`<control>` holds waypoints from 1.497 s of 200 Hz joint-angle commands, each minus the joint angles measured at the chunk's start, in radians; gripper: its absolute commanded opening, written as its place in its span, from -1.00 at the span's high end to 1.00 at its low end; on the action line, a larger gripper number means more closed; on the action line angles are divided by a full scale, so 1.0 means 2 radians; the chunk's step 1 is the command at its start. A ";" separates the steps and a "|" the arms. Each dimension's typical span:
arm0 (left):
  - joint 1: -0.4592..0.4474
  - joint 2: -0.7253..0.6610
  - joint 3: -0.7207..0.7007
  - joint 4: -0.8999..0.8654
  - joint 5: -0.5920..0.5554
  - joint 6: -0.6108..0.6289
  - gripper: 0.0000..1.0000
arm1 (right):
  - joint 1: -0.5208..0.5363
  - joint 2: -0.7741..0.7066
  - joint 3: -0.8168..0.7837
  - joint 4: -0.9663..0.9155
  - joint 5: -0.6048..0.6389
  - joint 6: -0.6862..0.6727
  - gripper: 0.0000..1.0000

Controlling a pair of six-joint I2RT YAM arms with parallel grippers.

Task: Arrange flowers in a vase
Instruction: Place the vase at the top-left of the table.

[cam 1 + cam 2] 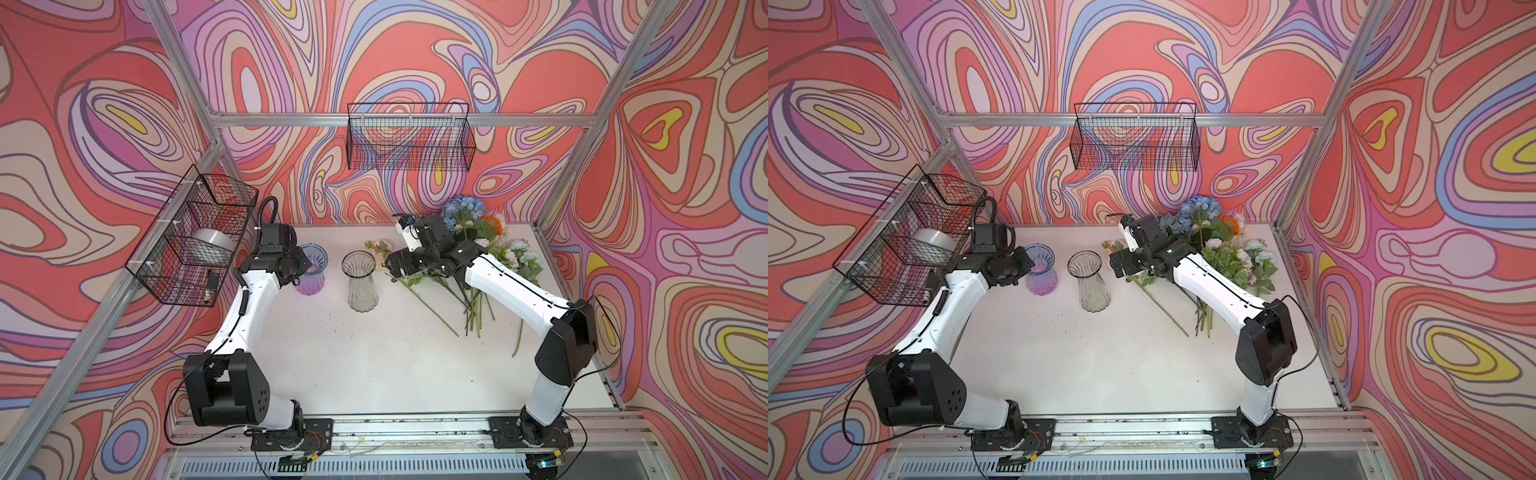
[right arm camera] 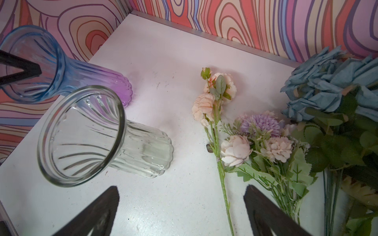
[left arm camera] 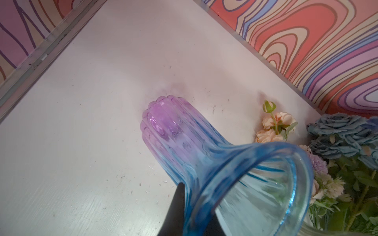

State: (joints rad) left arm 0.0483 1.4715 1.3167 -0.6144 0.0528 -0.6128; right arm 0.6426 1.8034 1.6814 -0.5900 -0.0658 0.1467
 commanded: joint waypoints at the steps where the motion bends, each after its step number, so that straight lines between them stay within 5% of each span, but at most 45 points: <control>1: 0.008 0.006 0.036 0.064 0.017 -0.041 1.00 | -0.001 -0.013 -0.009 0.011 0.003 -0.004 -0.97; 29: 0.017 0.028 0.042 0.069 0.023 -0.051 0.94 | -0.001 -0.013 -0.017 0.012 0.001 -0.002 -0.97; 40: 0.021 0.032 0.043 0.072 0.030 -0.052 0.68 | -0.001 -0.013 -0.022 0.013 0.000 0.000 -0.97; 64: 0.026 0.033 0.043 0.081 0.039 -0.058 -0.24 | -0.001 -0.012 -0.030 0.015 -0.004 0.004 -0.97; 87: 0.026 0.029 0.049 0.080 0.034 -0.057 -0.63 | -0.001 -0.010 -0.029 0.016 -0.004 0.005 -0.97; 146: 0.026 0.021 0.074 0.066 0.045 -0.035 -0.74 | -0.001 -0.010 -0.028 0.016 0.012 0.000 -0.97; 201: 0.026 -0.046 0.046 0.076 0.068 -0.004 -0.84 | -0.004 -0.013 -0.049 -0.020 0.100 -0.020 -0.95; 246: 0.015 -0.146 -0.044 0.140 0.095 -0.008 -1.00 | -0.017 -0.048 -0.096 -0.051 0.117 -0.004 -0.89; 299: -0.078 -0.221 -0.183 0.261 0.061 -0.008 -1.00 | -0.024 -0.048 -0.157 -0.061 0.064 0.023 -0.69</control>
State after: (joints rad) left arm -0.0353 1.0531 1.0569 -0.2504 0.2031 -0.6357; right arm 0.5941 1.7145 1.4261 -0.6891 0.1211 0.1570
